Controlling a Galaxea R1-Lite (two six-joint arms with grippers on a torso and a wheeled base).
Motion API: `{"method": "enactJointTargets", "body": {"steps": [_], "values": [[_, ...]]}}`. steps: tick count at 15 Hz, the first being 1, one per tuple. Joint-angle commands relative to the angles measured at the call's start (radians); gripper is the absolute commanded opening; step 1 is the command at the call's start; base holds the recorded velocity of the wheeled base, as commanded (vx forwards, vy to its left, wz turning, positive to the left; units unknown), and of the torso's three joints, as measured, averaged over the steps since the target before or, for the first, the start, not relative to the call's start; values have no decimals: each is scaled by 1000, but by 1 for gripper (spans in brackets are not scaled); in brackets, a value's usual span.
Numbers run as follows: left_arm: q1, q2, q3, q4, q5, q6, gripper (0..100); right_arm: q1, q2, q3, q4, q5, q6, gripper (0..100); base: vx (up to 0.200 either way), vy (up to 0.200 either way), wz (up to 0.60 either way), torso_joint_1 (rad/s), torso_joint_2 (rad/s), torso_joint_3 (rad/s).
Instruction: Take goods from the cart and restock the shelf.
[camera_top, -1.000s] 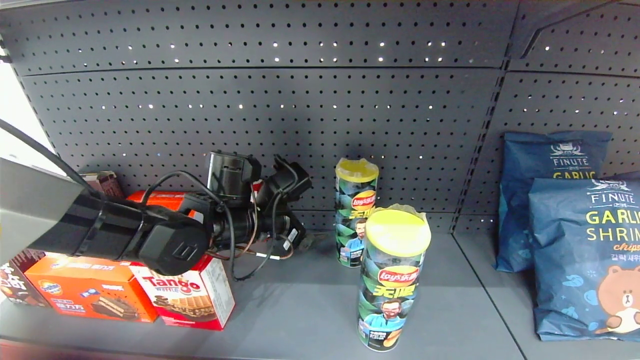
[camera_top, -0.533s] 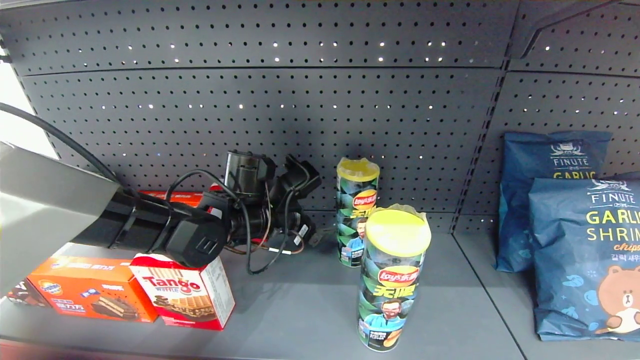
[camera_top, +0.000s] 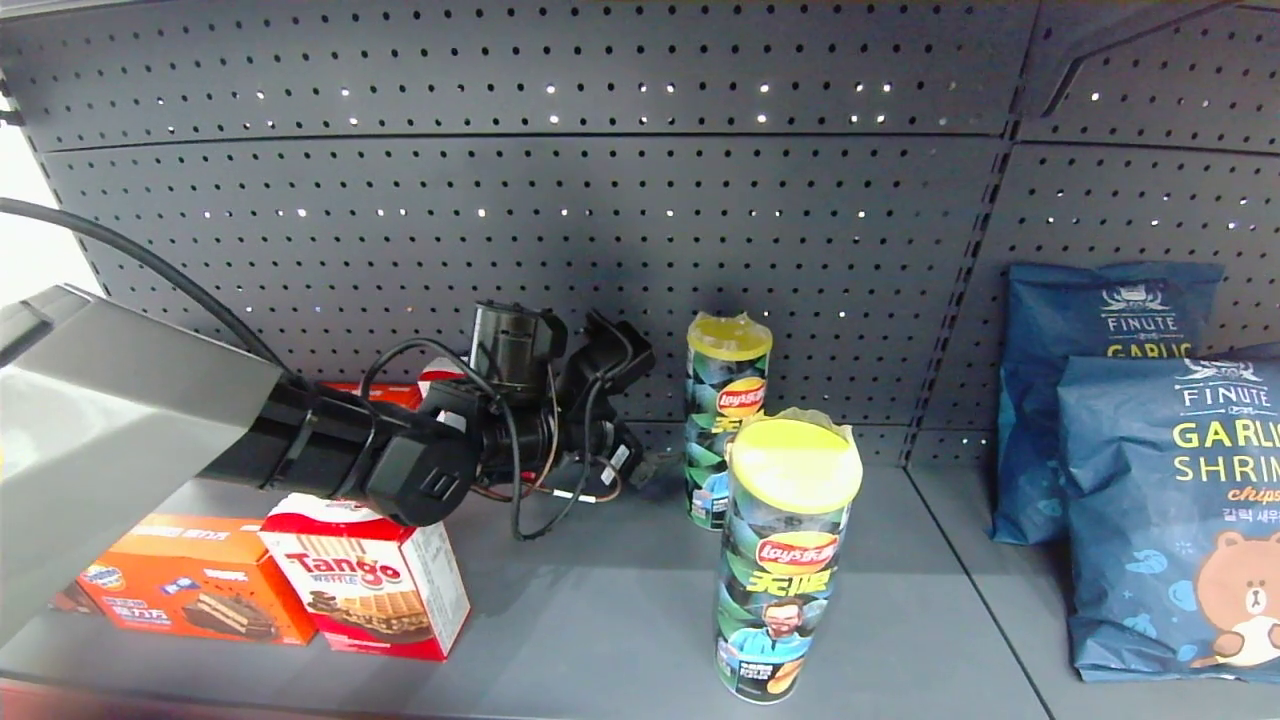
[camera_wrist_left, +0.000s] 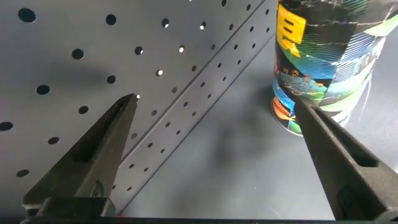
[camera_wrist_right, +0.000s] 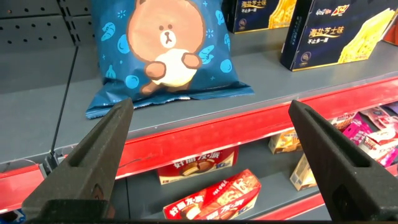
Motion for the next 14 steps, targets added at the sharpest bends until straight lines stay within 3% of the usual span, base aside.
{"method": "enactJointTargets", "body": {"steps": [1,8,10,14], "values": [[-1,14,-16,-1,0,0,100,0,1,0,0,0,-1,100,0,0,0,0,0,0],[8,-105,-10,8,14,-3,100,0,1,0,0,0,-1,100,0,0,0,0,0,0],[8,-191,10,13,30,-46,100,0,1,0,0,0,-1,100,0,0,0,0,0,0],[6,-400,96,96,60,-55,100,0,1,0,0,0,-1,100,0,0,0,0,0,0]]}}
